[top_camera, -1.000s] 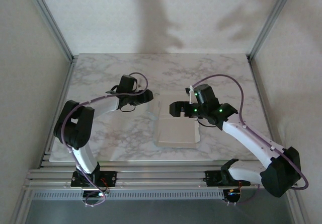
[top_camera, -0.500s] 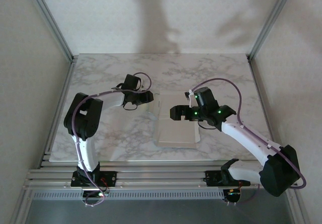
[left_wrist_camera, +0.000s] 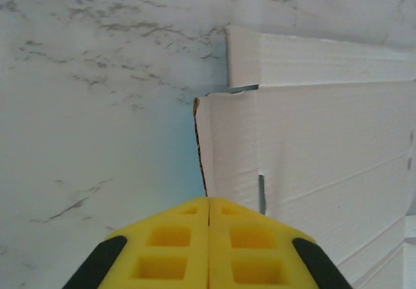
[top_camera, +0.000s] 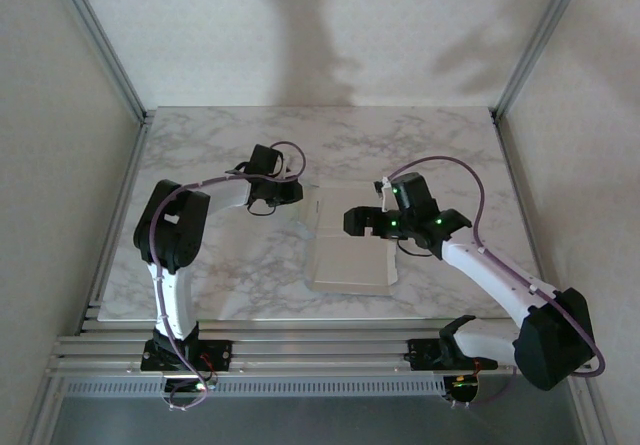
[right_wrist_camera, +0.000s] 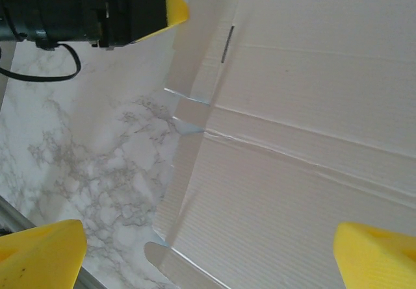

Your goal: Fold the paper box

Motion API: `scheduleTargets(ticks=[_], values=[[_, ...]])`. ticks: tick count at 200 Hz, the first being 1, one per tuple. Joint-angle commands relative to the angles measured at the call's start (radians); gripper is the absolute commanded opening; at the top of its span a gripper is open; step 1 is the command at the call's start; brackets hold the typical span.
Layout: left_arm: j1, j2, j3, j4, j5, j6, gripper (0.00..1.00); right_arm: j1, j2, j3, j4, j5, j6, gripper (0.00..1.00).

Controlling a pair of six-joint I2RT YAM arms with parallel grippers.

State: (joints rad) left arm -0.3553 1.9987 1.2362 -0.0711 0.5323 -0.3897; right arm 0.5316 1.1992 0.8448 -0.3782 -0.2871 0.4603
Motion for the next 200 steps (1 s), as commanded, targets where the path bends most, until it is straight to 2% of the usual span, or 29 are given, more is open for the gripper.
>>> scheduleTargets(ticks=[1,23,41,78,100,146,155,187,200], values=[[0.01,-0.035,-0.012,0.074,0.079,0.053,0.01,-0.051,0.002,-0.003,0.019,-0.053,-0.006,0.99],[0.01,-0.054,-0.029,0.124,0.131,0.08,0.0,-0.134,0.002,0.036,-0.008,-0.165,-0.071,0.99],[0.01,-0.061,-0.025,0.14,0.185,0.114,0.0,-0.165,0.014,0.106,-0.094,-0.191,-0.16,0.99],[0.009,-0.065,0.014,0.105,0.286,0.25,0.0,-0.202,0.074,0.256,-0.249,-0.163,-0.316,0.98],[0.009,-0.08,0.014,0.125,0.331,0.326,0.0,-0.21,0.139,0.361,-0.323,-0.099,-0.365,0.97],[-0.002,-0.133,-0.051,0.283,0.424,0.336,0.0,-0.254,0.308,0.556,-0.369,-0.121,-0.367,0.96],[-0.009,-0.146,-0.066,0.304,0.43,0.34,0.0,-0.27,0.344,0.589,-0.361,-0.139,-0.347,0.92],[-0.035,-0.17,-0.112,0.364,0.437,0.33,0.0,-0.304,0.471,0.695,-0.352,-0.177,-0.271,0.65],[-0.043,-0.18,-0.133,0.402,0.432,0.312,0.0,-0.306,0.523,0.73,-0.368,-0.157,-0.249,0.61]])
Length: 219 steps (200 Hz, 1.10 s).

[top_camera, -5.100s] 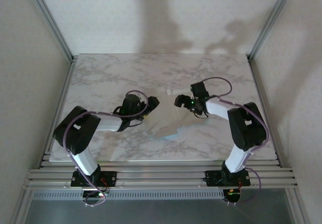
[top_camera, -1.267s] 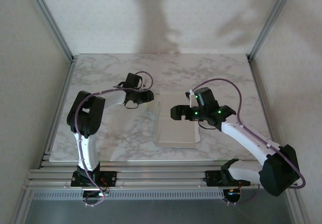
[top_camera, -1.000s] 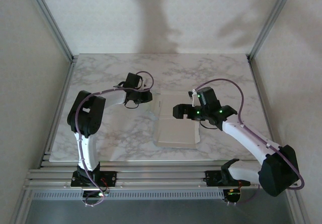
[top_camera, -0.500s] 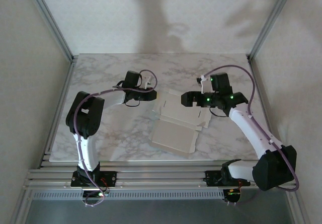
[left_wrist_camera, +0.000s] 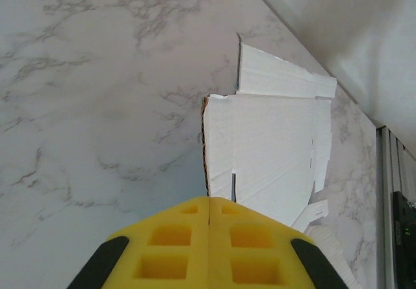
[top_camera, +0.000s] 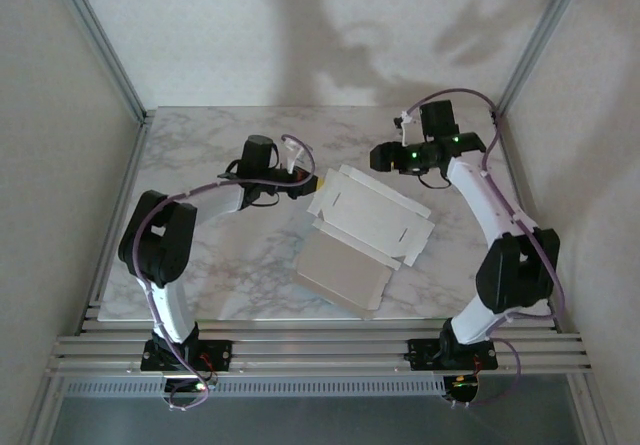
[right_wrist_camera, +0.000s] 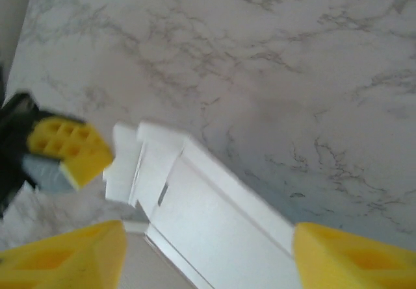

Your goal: Fold the paper box

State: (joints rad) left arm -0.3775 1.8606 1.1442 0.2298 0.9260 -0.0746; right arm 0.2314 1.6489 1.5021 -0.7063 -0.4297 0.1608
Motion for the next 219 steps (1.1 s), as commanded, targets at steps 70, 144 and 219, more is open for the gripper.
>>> scheduleTargets(ticks=[70,144,219], values=[[-0.037,-0.053,-0.08,0.199,0.009,-0.049,0.0,-0.007,0.208,0.117,-0.07,0.034,0.12,0.31],[-0.037,-0.018,-0.07,0.233,-0.011,-0.094,0.0,0.022,0.1,-0.047,-0.005,-0.036,0.12,0.14],[-0.05,-0.002,-0.07,0.25,-0.036,-0.124,0.0,0.08,-0.014,-0.168,0.077,0.044,0.146,0.14]])
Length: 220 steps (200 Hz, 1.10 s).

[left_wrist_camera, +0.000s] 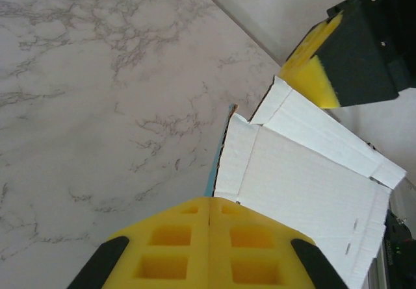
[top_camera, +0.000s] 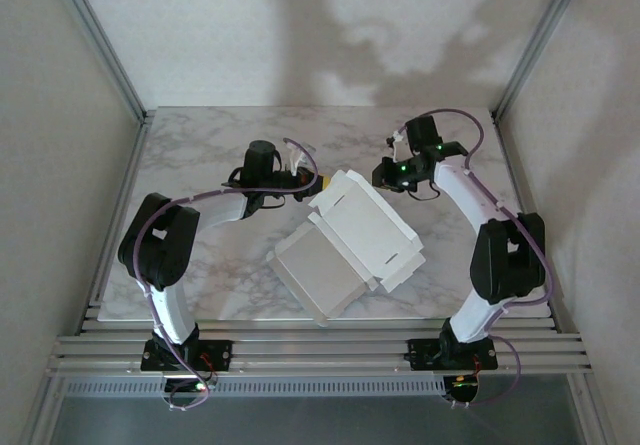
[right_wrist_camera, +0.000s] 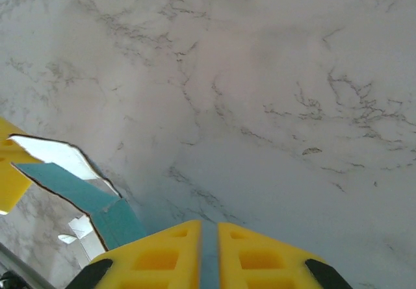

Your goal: Fold the paper box

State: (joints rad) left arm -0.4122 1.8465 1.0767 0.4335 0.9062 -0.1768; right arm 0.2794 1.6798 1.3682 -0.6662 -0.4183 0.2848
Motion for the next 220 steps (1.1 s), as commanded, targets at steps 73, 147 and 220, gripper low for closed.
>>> scheduleTargets(ticks=[73,147,220], values=[[-0.026,0.001,-0.033,0.111,0.003,-0.056,0.0,0.114,-0.058,-0.068,0.046,0.174,0.043,0.15],[-0.032,-0.037,-0.09,0.125,0.008,-0.041,0.0,0.194,-0.029,-0.063,0.044,0.261,0.015,0.16],[-0.032,-0.03,-0.084,0.134,0.004,-0.061,0.0,0.247,0.004,-0.057,0.013,0.344,-0.026,0.15]])
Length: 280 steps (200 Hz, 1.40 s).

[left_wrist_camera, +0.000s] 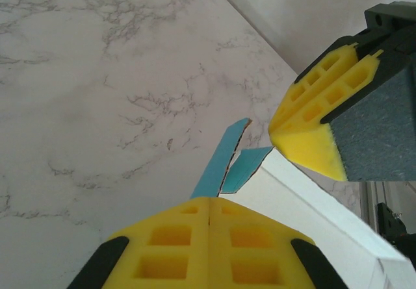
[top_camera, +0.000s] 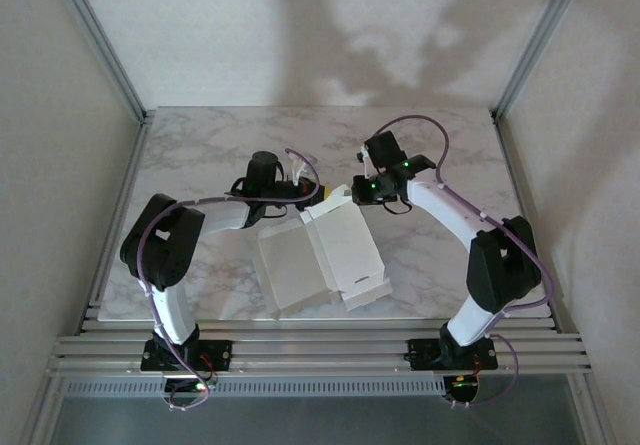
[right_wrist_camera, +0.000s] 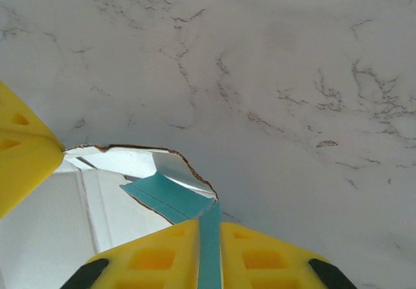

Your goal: Fold the paper box

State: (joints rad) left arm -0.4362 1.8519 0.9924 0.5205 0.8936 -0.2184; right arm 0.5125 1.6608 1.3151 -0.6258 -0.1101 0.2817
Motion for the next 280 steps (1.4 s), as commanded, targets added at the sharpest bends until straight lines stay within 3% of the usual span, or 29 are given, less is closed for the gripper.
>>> scheduleTargets(ticks=[1,68,122,165,222,280], values=[[-0.008,-0.035,0.0,0.047,0.017,-0.019,0.0,0.014,0.024,-0.004,-0.028,0.037,-0.023,0.15],[-0.01,-0.049,-0.007,0.045,0.016,-0.026,0.0,0.047,0.061,0.041,-0.035,0.041,-0.024,0.14],[-0.012,-0.042,-0.005,0.042,0.014,-0.032,0.0,0.052,0.064,0.029,0.0,-0.037,-0.012,0.13],[-0.01,-0.046,0.006,-0.006,-0.006,-0.002,0.0,0.049,0.056,0.026,-0.009,0.029,0.005,0.12],[0.02,-0.054,0.063,-0.107,-0.033,0.026,0.0,-0.026,-0.081,0.008,-0.014,-0.058,0.015,0.3],[0.042,-0.015,0.17,-0.293,-0.129,0.053,0.0,0.005,-0.197,-0.1,-0.003,-0.222,0.11,0.43]])
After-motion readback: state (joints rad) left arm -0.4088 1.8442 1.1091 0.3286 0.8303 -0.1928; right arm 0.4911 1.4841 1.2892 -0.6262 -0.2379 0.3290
